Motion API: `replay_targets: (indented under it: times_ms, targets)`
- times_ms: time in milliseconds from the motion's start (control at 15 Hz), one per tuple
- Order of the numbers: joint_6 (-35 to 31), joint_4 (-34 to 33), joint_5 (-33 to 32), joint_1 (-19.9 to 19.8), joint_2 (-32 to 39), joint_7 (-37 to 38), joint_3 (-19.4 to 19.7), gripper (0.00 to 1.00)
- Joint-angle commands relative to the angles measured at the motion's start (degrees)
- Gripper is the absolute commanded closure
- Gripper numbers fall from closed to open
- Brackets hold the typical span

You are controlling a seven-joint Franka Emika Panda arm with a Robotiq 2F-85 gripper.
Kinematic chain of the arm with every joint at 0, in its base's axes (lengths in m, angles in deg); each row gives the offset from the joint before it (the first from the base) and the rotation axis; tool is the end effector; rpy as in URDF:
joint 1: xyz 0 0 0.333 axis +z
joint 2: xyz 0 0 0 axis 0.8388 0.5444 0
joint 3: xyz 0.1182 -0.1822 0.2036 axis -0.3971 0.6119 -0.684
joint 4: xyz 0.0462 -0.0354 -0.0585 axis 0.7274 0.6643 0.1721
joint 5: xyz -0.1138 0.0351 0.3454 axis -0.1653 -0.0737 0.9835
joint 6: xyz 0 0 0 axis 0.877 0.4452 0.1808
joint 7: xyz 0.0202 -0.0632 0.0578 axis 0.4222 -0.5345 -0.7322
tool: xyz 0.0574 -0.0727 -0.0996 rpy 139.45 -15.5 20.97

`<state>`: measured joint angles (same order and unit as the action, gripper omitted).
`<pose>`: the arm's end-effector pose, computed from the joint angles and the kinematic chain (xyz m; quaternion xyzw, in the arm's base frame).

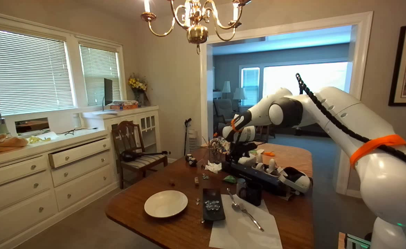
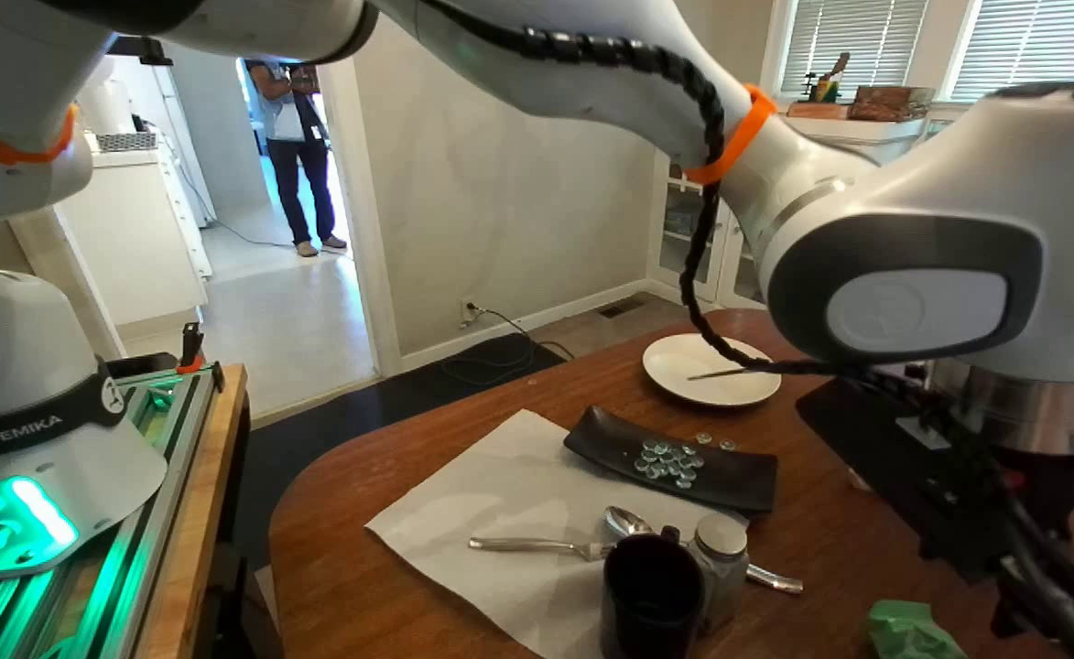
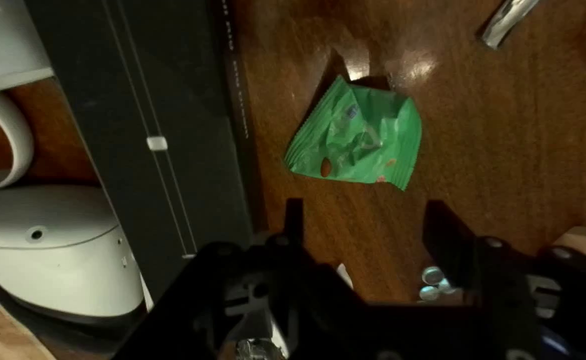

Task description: Put the glass marbles in the black mug cup

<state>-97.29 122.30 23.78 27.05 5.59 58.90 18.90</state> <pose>0.6170 -0.4109 0.1994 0.9843 -0.1299 0.1127 0.0387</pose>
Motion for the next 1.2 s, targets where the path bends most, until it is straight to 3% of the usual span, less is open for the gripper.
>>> replay_targets:
  times_ms: [0, 400, 467, 800, 1133]
  targets:
    - [9.2, 2.4, 3.0, -5.5, -6.2, -11.8, -5.7, 0.04]
    - [21.8, 4.1, 5.9, -9.9, -9.3, -26.1, -11.4, 0.00]
    - [18.8, 2.0, 4.7, -8.8, -8.1, -22.3, -9.7, 0.00]
    - [20.7, 2.5, 4.8, -9.1, -8.1, -24.7, -10.8, 0.00]
    - [24.2, -6.7, 11.7, -9.7, -0.6, -36.0, -12.8, 0.00]
